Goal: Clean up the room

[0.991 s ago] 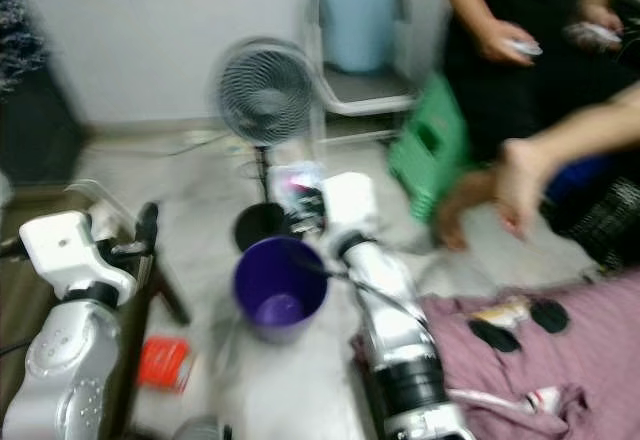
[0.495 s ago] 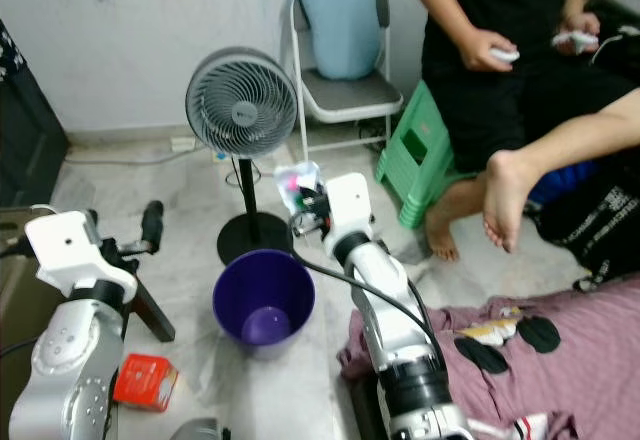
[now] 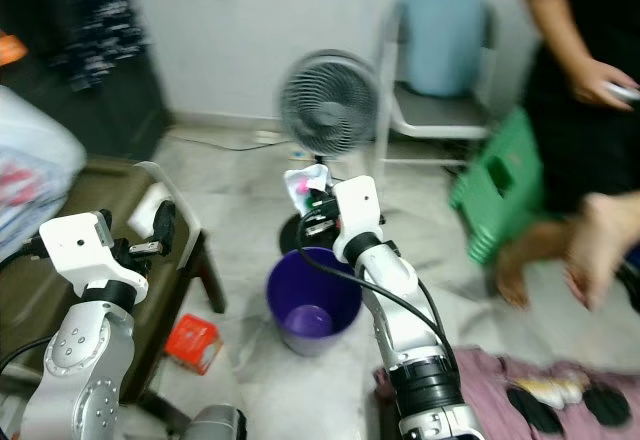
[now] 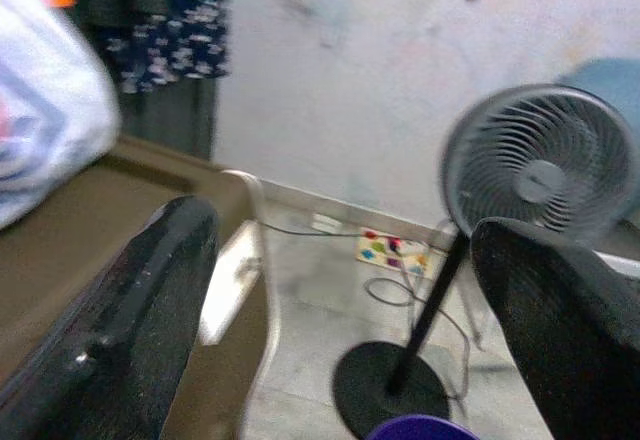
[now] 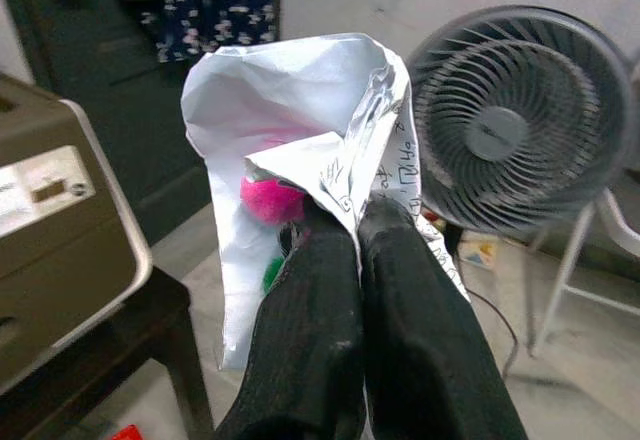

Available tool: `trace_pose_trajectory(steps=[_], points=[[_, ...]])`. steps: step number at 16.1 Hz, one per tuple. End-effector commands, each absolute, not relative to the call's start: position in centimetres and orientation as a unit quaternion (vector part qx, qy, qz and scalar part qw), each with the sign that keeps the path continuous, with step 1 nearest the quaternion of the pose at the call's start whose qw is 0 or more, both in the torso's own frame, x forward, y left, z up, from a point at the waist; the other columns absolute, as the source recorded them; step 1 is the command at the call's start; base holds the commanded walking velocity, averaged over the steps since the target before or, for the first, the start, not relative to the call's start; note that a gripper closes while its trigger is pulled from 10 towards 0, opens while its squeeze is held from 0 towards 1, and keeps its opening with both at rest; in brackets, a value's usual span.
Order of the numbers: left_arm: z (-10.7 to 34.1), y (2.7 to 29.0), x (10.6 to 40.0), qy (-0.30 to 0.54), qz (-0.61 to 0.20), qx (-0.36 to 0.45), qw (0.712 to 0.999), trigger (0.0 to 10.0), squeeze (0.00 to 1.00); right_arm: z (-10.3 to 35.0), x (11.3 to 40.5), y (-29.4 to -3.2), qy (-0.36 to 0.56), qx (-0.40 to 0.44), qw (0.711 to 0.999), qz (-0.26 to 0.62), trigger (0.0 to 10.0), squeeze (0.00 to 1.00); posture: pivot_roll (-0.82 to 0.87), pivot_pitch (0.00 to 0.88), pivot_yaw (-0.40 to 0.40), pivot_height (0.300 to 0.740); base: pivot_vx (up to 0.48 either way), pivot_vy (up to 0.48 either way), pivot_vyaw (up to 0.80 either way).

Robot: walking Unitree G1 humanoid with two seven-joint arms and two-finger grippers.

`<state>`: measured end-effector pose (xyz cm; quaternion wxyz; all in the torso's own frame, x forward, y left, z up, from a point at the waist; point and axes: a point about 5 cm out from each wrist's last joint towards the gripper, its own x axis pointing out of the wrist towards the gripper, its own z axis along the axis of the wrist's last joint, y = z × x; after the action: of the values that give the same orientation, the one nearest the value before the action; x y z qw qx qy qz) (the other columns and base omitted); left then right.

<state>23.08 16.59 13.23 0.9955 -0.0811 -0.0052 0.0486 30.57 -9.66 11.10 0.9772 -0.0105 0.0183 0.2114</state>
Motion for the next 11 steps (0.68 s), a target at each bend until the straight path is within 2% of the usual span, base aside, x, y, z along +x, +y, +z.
trace_pose_trajectory(steps=[1, 6, 11], points=[[13.58, 16.62, 23.13, -0.013, 0.045, -0.080, 0.996, 10.0, 0.00, 11.50, 30.84, -9.50, 0.010, -0.013, 0.977, 0.213, 10.0, 0.00, 0.12, 0.000, -0.059, 0.740, 0.000, 0.000, 0.80], [13.62, 16.58, 23.14, -0.013, 0.041, -0.083, 0.996, 10.0, 0.00, 11.46, 30.90, -9.51, 0.012, -0.011, 0.977, 0.212, 10.0, 0.00, 0.12, 0.000, -0.059, 0.740, 0.000, 0.000, 0.72], [13.71, 16.33, 23.14, -0.017, 0.031, -0.087, 0.996, 10.0, 0.00, 11.20, 31.06, -9.83, 0.026, 0.003, 0.980, 0.196, 10.0, 0.00, 0.12, 0.000, -0.060, 0.740, 0.000, 0.000, -0.08]])
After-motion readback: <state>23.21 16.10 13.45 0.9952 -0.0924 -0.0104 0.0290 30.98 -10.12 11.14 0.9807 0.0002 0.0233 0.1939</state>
